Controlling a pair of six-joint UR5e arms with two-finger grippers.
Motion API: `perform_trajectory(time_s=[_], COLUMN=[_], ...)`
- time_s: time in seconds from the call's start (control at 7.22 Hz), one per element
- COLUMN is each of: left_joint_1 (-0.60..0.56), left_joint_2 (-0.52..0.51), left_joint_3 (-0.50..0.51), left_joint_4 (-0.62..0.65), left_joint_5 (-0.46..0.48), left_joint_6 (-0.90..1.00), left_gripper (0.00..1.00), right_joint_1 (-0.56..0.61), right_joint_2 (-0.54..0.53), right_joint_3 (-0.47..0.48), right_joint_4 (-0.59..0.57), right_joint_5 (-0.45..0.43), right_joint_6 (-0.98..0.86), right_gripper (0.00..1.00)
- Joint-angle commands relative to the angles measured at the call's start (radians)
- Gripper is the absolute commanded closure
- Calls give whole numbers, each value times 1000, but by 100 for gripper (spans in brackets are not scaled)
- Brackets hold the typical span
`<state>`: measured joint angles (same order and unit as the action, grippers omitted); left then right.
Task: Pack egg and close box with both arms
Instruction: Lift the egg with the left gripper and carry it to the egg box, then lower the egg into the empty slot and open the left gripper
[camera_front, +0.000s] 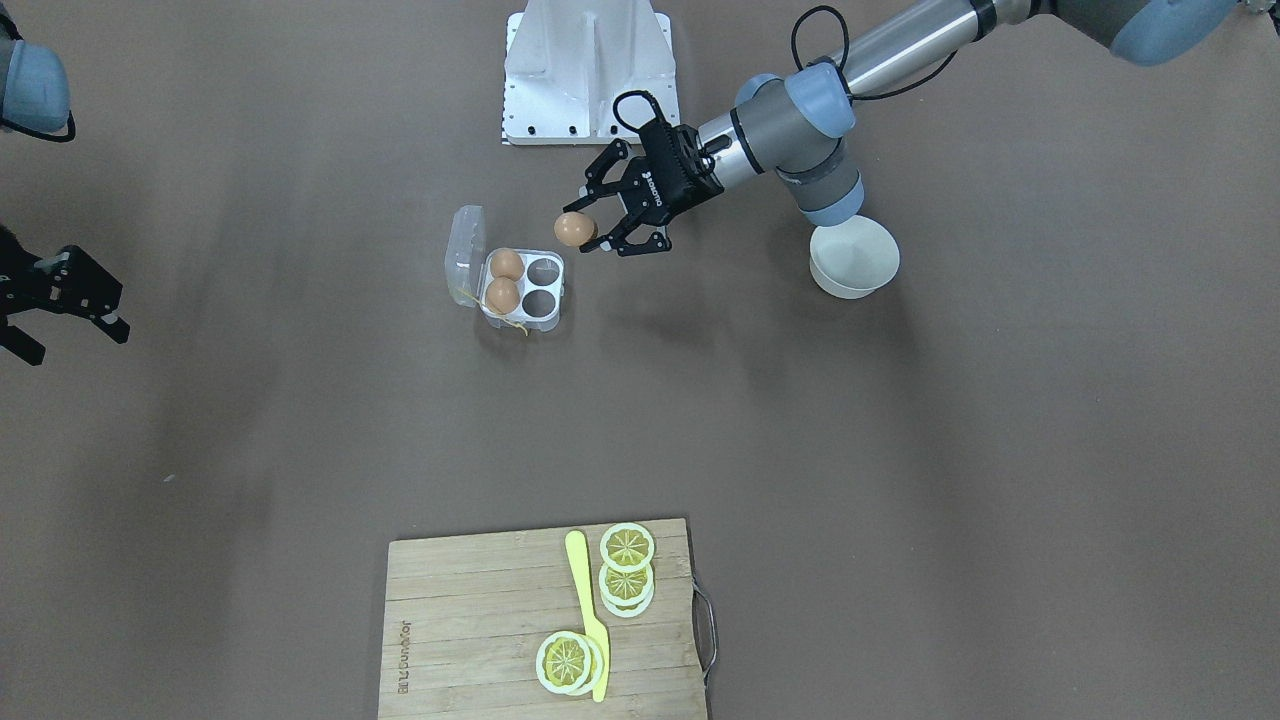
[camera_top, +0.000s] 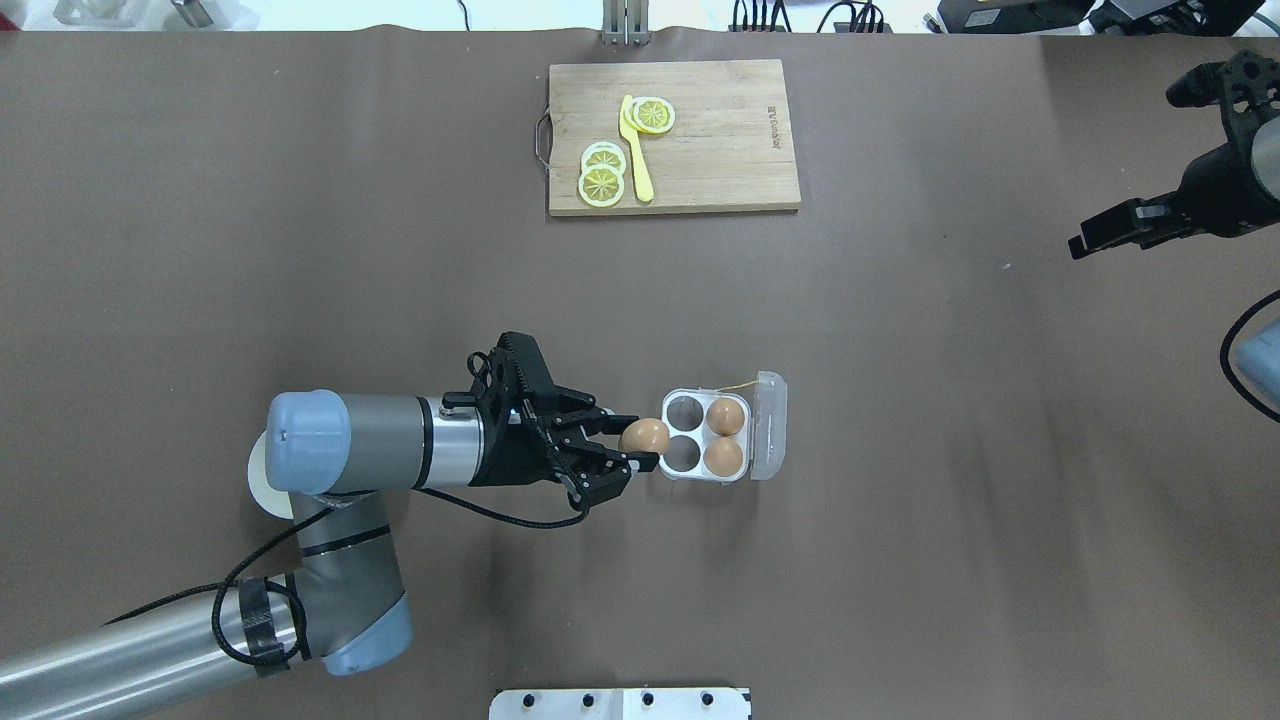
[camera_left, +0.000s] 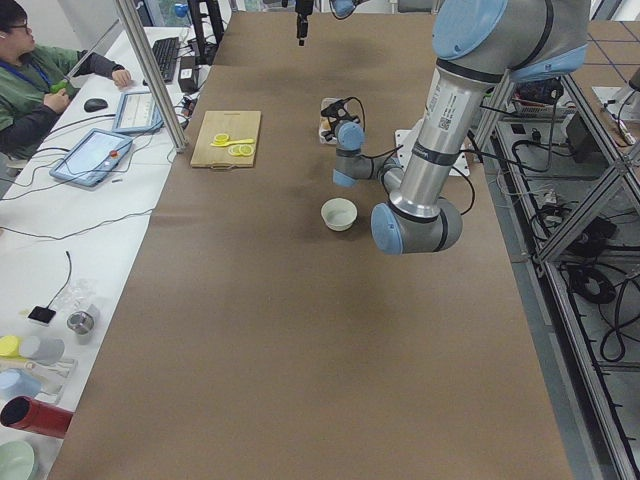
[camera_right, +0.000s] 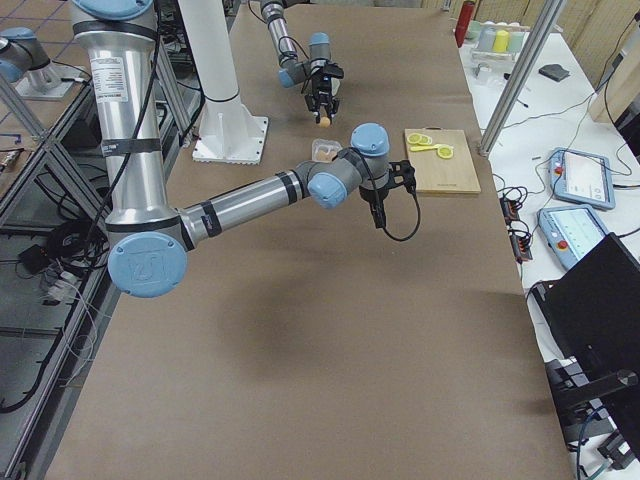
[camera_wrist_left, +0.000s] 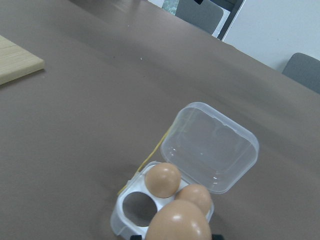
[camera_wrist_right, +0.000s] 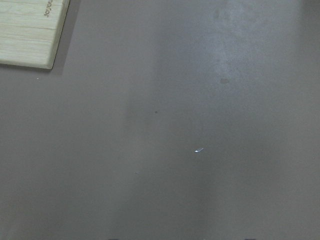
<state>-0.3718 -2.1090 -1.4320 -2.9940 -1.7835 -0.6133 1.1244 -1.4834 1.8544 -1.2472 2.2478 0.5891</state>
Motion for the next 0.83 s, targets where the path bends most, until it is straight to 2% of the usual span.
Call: perform_trajectory(time_s=[0.0,0.28,0.69], left_joint_1=[36,37,37], left_joint_2=[-23,-83,-101], left_joint_3=[15,85,107], left_joint_4=[6,7,10], left_joint_5=[52,82,104], left_joint_6=[0,0,0], left_gripper=[100,100,100], right_joint_1=[0,0,0], right_joint_2=[0,0,0], right_joint_3=[0,-1,-1], right_joint_4=[-1,0,0], right_joint_5=[-1,-1,1], right_joint_6=[2,0,0], right_gripper=[12,12,12])
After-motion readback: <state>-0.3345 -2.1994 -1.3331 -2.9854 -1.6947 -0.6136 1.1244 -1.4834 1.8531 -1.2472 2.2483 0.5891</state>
